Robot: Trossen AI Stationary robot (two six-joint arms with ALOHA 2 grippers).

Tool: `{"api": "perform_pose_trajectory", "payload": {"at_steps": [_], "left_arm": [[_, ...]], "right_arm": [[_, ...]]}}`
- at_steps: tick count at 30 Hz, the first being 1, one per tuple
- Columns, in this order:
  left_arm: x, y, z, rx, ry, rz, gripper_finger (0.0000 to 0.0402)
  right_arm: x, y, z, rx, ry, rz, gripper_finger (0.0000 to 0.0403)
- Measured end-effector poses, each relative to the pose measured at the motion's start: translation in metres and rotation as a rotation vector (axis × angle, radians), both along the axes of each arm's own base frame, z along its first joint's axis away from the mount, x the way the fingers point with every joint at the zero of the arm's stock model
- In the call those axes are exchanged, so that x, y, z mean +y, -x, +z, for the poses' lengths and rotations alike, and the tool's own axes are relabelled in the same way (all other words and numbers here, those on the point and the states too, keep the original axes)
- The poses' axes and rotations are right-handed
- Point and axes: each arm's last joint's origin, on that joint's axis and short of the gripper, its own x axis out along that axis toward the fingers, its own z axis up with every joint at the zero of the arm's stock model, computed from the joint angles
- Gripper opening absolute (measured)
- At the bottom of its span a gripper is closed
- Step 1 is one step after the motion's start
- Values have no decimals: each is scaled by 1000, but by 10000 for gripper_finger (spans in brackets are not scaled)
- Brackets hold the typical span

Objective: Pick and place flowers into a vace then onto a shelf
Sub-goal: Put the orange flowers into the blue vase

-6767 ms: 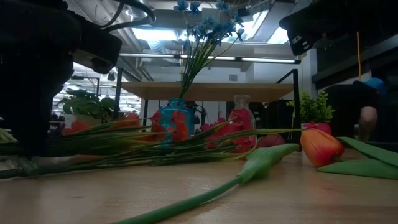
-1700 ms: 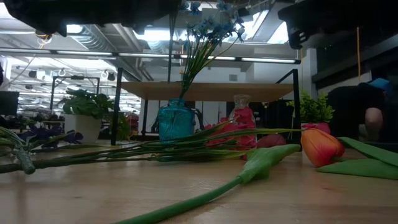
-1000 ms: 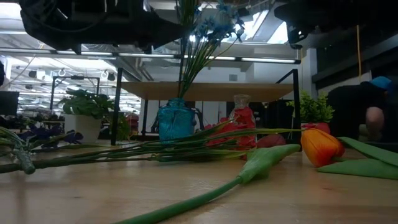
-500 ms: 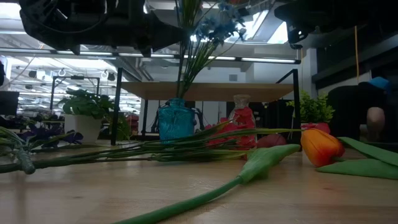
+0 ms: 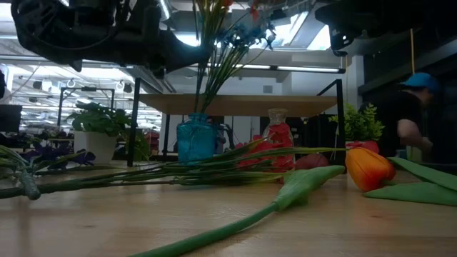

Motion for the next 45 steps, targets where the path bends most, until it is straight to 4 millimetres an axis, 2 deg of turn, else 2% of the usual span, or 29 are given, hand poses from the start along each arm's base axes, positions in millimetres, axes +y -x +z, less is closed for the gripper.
{"api": "perform_pose_trajectory", "payload": {"at_steps": [36, 40, 45], "left_arm": [[-1, 0, -15, 160, 6, -32, 21], [-1, 1, -19, 187, 41, -28, 41], [0, 1, -18, 182, 49, 2, 86]], "right_arm": [[0, 0, 0, 0, 1, 1, 5], [0, 0, 0, 0, 1, 1, 5], [0, 0, 0, 0, 1, 1, 5]]}}
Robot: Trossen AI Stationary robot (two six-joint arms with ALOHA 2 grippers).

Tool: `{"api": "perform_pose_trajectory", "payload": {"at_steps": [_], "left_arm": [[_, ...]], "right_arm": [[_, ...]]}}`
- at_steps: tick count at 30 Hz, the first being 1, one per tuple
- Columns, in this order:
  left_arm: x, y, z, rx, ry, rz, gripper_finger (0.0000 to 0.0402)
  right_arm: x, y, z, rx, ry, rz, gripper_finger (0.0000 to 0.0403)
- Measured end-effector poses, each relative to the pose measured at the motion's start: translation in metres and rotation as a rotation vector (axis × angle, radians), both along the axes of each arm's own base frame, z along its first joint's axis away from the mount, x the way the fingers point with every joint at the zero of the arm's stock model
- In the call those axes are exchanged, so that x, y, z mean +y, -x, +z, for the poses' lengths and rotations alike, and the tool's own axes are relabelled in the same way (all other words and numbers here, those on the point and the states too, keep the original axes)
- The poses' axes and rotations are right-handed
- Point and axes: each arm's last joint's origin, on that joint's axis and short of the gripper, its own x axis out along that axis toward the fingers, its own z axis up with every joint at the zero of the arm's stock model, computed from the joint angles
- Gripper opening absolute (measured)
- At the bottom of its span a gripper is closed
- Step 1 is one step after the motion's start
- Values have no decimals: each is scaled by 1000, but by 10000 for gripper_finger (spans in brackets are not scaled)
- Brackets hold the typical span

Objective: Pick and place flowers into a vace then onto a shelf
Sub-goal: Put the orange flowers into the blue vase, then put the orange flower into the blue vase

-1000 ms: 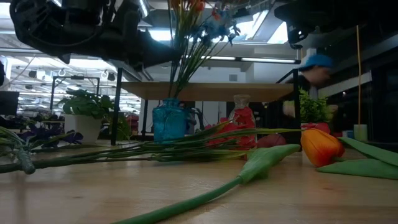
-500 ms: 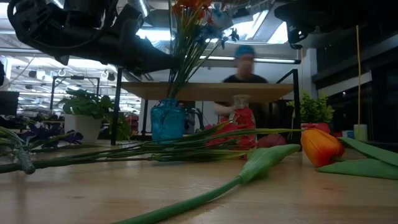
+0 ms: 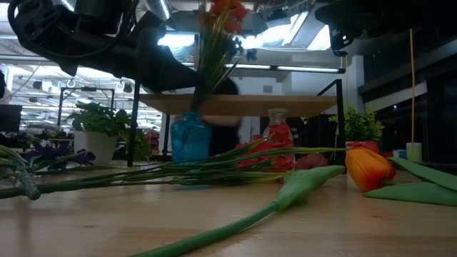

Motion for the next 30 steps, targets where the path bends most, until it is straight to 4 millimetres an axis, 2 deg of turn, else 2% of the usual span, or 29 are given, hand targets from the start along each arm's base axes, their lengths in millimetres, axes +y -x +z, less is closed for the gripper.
{"api": "perform_pose_trajectory", "payload": {"at_steps": [5, 10, 25, 30], "left_arm": [[1, 0, 0, 0, -4, 23, 129], [-1, 1, 1, 0, -3, 12, 152], [-13, 1, 1, -1, -22, -34, 157], [-15, 4, 9, -32, -39, -46, 155]], "right_arm": [[0, 0, 0, 0, 0, 0, 5], [0, 0, 0, 1, 0, 0, 5], [0, 0, -1, 7, 2, 0, 5], [0, 0, -1, 8, 2, 0, 5]]}}
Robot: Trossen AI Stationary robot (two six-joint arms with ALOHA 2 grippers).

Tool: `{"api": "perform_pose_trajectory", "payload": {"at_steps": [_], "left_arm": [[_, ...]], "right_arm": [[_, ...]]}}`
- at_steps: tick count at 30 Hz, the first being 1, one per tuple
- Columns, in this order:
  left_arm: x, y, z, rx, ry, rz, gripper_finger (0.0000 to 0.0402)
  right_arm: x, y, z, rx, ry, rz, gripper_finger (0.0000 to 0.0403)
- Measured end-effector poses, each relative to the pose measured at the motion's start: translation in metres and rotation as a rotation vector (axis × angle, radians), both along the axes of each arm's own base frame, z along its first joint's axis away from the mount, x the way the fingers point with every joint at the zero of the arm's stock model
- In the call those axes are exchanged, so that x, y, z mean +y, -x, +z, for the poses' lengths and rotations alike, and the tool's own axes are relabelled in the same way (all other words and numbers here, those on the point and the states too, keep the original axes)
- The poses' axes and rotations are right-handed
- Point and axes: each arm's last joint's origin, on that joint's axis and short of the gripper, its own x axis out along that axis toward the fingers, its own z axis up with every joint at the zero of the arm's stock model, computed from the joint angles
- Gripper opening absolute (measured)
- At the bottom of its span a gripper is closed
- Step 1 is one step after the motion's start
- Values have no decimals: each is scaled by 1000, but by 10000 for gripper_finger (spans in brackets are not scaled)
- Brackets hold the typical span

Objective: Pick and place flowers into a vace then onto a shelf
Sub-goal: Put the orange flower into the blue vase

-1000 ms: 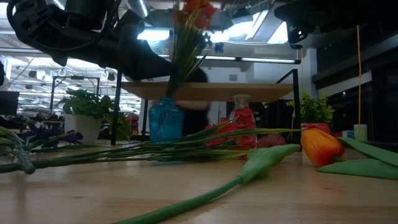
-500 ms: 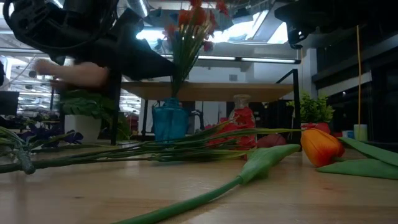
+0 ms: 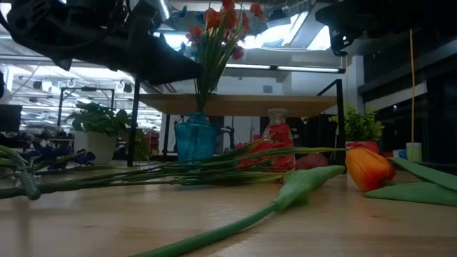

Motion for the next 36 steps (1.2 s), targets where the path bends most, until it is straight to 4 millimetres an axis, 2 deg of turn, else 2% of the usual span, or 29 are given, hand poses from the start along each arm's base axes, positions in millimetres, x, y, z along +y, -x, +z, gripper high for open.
{"api": "perform_pose_trajectory", "payload": {"at_steps": [6, 12, 19, 24, 26, 32, 36], "left_arm": [[-8, 9, 20, -66, -32, -40, 155], [-23, 21, 28, -42, -28, -111, 134], [-47, 29, 29, -38, -19, -203, 73], [-61, 34, 23, 20, -32, -185, 16], [-65, 35, 21, 32, -12, -165, 5], [-83, 25, 20, 59, 0, -199, 3], [-93, 12, 21, 117, -23, -214, 3]], "right_arm": [[0, 0, 0, 0, 0, 0, 5], [0, 0, 0, 1, -4, 0, 5], [0, 0, 0, 6, -36, -3, 5], [5, 2, -2, 32, -68, 15, 5], [8, 3, -2, 44, -96, 25, 3], [20, 6, -3, 80, -151, 63, 2], [29, 7, 4, 185, -163, -5, 2]]}}
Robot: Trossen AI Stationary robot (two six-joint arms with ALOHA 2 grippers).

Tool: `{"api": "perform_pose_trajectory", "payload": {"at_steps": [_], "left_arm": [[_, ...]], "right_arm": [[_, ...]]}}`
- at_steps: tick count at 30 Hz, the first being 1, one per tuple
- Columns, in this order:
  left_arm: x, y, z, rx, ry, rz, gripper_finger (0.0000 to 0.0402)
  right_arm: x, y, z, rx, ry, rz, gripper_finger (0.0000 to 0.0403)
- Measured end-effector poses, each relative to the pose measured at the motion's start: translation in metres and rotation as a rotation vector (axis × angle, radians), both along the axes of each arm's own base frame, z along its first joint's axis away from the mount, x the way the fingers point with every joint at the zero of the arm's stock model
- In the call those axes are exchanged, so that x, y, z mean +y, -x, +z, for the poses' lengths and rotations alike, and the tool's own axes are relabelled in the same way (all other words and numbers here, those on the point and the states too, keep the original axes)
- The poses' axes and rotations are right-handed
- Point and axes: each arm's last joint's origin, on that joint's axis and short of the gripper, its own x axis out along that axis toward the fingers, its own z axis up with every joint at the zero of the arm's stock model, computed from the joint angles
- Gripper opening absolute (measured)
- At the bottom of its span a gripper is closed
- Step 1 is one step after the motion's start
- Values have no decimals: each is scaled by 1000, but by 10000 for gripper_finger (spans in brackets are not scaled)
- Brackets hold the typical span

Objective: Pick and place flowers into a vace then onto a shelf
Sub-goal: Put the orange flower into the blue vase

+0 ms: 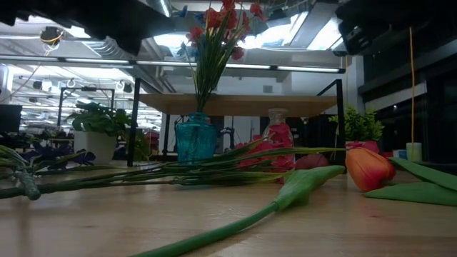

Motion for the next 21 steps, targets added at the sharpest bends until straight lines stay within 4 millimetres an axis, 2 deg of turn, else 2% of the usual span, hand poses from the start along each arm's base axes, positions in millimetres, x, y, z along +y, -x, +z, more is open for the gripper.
{"api": "perform_pose_trajectory", "payload": {"at_steps": [6, 12, 21], "left_arm": [[-8, -13, 3, 76, 25, -30, 3], [-8, -13, 3, 85, 28, -29, 3], [-8, -13, 2, 95, 23, -31, 3]], "right_arm": [[19, 6, 9, 151, -46, -35, 1], [44, 11, 12, 321, -58, -126, 1], [101, 0, 18, 566, -51, -189, 0]]}}
